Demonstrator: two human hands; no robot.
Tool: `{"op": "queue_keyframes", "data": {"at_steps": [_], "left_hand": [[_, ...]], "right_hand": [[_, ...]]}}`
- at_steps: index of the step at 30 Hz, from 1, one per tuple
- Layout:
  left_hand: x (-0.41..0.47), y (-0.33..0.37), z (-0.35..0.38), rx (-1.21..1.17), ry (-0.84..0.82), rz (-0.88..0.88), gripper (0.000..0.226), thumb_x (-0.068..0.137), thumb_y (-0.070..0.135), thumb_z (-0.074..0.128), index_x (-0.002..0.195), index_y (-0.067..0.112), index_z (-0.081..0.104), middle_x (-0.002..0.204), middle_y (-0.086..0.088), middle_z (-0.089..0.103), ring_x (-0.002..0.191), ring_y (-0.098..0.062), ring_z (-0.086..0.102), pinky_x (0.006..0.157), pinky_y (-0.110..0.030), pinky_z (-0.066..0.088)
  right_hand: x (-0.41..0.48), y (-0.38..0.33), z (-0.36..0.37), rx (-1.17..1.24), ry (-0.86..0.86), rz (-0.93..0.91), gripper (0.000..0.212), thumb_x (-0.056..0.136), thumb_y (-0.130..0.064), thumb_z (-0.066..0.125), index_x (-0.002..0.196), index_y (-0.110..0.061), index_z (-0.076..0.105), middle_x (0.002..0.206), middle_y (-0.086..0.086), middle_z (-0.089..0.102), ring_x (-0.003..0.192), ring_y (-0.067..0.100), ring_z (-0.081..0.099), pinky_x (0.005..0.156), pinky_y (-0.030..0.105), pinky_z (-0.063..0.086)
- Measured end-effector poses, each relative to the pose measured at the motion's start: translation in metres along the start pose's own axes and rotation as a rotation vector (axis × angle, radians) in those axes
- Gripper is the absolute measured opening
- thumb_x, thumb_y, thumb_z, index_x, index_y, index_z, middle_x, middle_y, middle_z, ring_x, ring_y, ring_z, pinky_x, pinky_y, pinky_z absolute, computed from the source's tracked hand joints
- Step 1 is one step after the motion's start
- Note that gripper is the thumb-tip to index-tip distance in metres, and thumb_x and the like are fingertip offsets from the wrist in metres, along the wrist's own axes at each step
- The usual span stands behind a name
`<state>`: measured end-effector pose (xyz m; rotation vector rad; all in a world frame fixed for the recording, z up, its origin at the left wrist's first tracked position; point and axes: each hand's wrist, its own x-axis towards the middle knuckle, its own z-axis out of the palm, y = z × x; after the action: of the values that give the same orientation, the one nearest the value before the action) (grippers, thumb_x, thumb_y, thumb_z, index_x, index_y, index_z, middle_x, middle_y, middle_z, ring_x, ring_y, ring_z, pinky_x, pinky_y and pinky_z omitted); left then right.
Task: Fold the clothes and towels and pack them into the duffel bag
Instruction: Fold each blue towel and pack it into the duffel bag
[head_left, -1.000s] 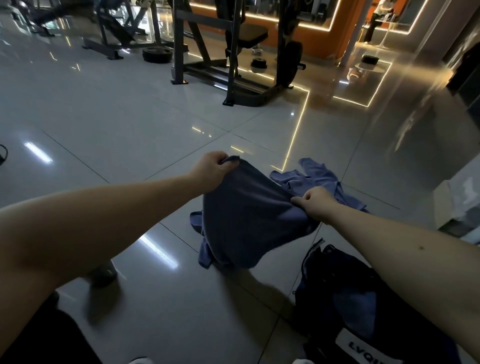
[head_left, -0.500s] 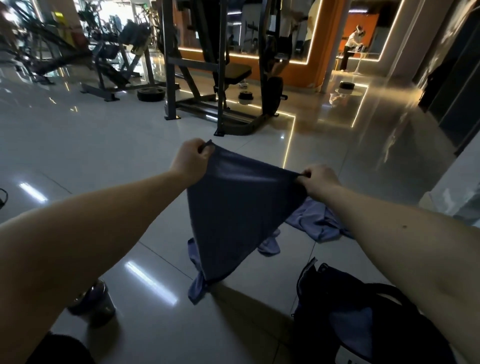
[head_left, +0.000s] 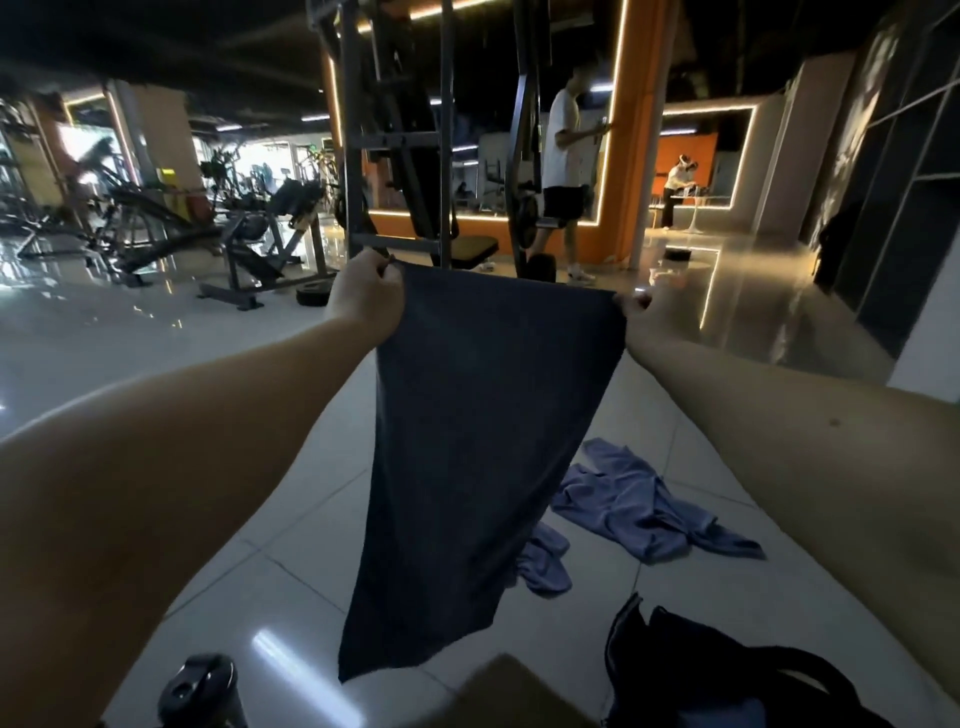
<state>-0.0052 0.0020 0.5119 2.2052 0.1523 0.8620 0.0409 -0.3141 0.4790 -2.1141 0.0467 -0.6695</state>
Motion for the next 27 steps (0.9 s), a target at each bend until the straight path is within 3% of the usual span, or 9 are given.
{"op": "queue_keyframes", "data": {"at_steps": [2,4,7,12,16,19,24,27], "left_hand": [[0.002,0.009,-0.01,-0.102,-0.01,-0.073,0.029,0.097,0.027,0.044,0.071,0.015,0.047,0.067,-0.001,0.044,0.061,-0.015,0.04,0.053,-0.031,0.029],[0.001,0.015,-0.019,-0.19,-0.058,-0.14,0.034,0.096,0.03,0.044,0.066,0.016,0.043,0.065,-0.002,0.038,0.061,-0.016,0.036,0.055,-0.031,0.028],[-0.003,0.011,-0.029,-0.162,-0.158,-0.128,0.034,0.099,0.036,0.046,0.079,0.012,0.059,0.073,-0.007,0.046,0.069,-0.02,0.044,0.061,-0.032,0.034],[-0.007,-0.003,-0.04,-0.218,-0.288,-0.103,0.03,0.1,0.044,0.053,0.097,0.019,0.07,0.104,-0.009,0.069,0.093,-0.025,0.065,0.09,-0.039,0.052],[-0.011,-0.02,-0.037,-0.232,-0.384,-0.184,0.034,0.098,0.047,0.056,0.111,0.019,0.071,0.104,-0.008,0.069,0.089,-0.02,0.065,0.078,-0.034,0.054],[-0.018,-0.041,-0.024,-0.134,-0.452,-0.236,0.032,0.099,0.045,0.055,0.104,0.017,0.07,0.092,-0.006,0.067,0.078,-0.017,0.062,0.066,-0.028,0.048],[-0.02,-0.081,0.007,-0.03,-0.431,-0.243,0.029,0.102,0.037,0.052,0.092,0.012,0.064,0.084,-0.006,0.06,0.073,-0.017,0.053,0.063,-0.028,0.043],[-0.011,-0.091,0.019,-0.057,-0.348,-0.269,0.031,0.102,0.035,0.052,0.088,0.01,0.064,0.082,-0.005,0.06,0.075,-0.017,0.054,0.069,-0.031,0.042]], "right_hand": [[0.0,-0.012,-0.011,0.026,-0.007,-0.02,0.026,0.098,-0.039,0.058,0.076,-0.031,0.048,0.085,-0.002,0.06,0.089,0.022,0.063,0.085,0.044,0.053],[0.002,-0.02,-0.02,-0.009,-0.033,-0.051,0.02,0.1,-0.035,0.057,0.083,-0.026,0.054,0.086,-0.002,0.06,0.087,0.02,0.061,0.08,0.038,0.05],[0.005,-0.028,-0.029,-0.044,-0.081,-0.107,0.006,0.101,-0.022,0.054,0.098,-0.021,0.059,0.094,0.0,0.06,0.088,0.017,0.058,0.076,0.033,0.044],[0.006,-0.034,-0.035,0.068,-0.123,-0.061,0.009,0.099,-0.023,0.055,0.093,-0.022,0.061,0.093,-0.002,0.061,0.087,0.015,0.058,0.077,0.033,0.046],[0.002,-0.024,-0.02,0.285,-0.236,0.104,0.016,0.097,-0.023,0.055,0.109,-0.019,0.065,0.106,0.006,0.067,0.099,0.024,0.064,0.071,0.033,0.052],[0.0,-0.009,0.001,0.347,-0.333,0.167,0.03,0.098,-0.022,0.053,0.127,-0.018,0.059,0.112,0.003,0.065,0.102,0.021,0.063,0.069,0.028,0.049],[0.002,0.009,0.04,0.132,-0.25,0.174,0.02,0.098,-0.018,0.06,0.114,-0.005,0.065,0.106,0.01,0.062,0.096,0.023,0.058,0.078,0.028,0.044],[0.006,0.01,0.057,0.167,-0.22,0.184,0.024,0.098,-0.022,0.062,0.116,-0.008,0.066,0.109,0.009,0.065,0.093,0.019,0.058,0.075,0.026,0.045]]}}
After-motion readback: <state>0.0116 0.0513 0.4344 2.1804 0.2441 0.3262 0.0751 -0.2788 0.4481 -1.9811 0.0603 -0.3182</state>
